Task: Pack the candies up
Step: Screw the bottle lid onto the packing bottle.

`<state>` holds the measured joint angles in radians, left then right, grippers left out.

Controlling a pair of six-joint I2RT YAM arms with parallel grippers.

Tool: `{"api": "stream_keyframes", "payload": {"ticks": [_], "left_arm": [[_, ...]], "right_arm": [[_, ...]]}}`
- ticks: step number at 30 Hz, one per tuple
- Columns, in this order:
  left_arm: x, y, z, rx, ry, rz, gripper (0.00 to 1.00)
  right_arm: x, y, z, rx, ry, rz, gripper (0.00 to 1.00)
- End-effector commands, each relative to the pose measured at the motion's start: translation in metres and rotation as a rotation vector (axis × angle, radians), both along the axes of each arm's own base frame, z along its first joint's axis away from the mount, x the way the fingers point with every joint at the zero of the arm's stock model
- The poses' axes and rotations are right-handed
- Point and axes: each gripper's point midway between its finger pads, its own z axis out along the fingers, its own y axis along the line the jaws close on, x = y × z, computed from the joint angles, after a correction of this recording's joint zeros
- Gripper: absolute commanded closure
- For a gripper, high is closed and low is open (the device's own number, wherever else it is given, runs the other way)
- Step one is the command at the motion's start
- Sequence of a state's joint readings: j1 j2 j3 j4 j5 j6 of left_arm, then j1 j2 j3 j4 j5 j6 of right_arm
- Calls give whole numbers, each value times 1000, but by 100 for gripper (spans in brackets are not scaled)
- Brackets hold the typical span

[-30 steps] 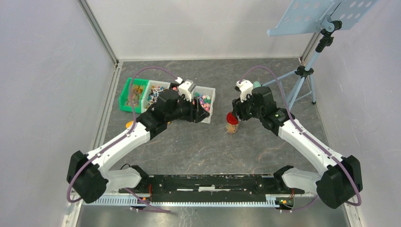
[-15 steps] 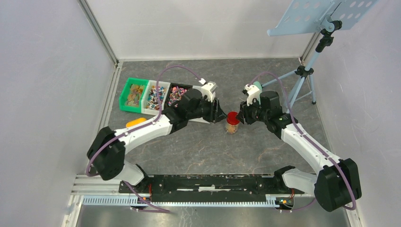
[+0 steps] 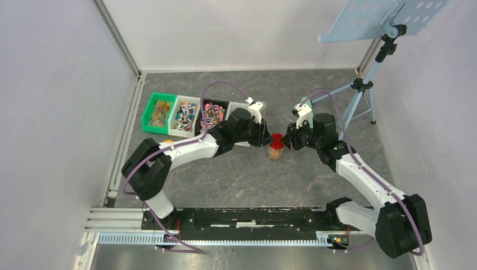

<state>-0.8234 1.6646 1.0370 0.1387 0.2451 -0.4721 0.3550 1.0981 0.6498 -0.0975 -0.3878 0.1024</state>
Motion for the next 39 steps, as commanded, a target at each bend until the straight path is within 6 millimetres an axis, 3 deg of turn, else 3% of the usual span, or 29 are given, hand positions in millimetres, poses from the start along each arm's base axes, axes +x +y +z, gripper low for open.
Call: {"api": "stream_keyframes", "payload": {"ticks": [1,4,7,8,10,14,21,27,39], "left_arm": [[-14,-1,-18,99,-56,-52,66],[-12,8,-14,110,-54,-2,63],[-7,10,5,91,-65,43,42],[-7,9,15,83,-74,37,40],[-4,9,33,89,-98,32,33],[5,8,65,72,-142,58,25],[15,-7,81,92,-181,11,23],[15,-13,70,185,-161,-42,17],[2,-28,44,294,-171,-108,15]], "right_arm": [[-15,5,-12,20,15,55,58],[-8,5,4,24,-72,59,39],[0,3,25,10,-168,62,16],[1,-1,29,-2,-197,51,3],[6,-5,41,-12,-313,48,2],[2,-10,47,-19,-479,56,2],[-11,-13,40,-25,-562,91,4],[-29,-12,4,-28,-579,148,3],[-36,-17,-10,9,-716,111,5]]}}
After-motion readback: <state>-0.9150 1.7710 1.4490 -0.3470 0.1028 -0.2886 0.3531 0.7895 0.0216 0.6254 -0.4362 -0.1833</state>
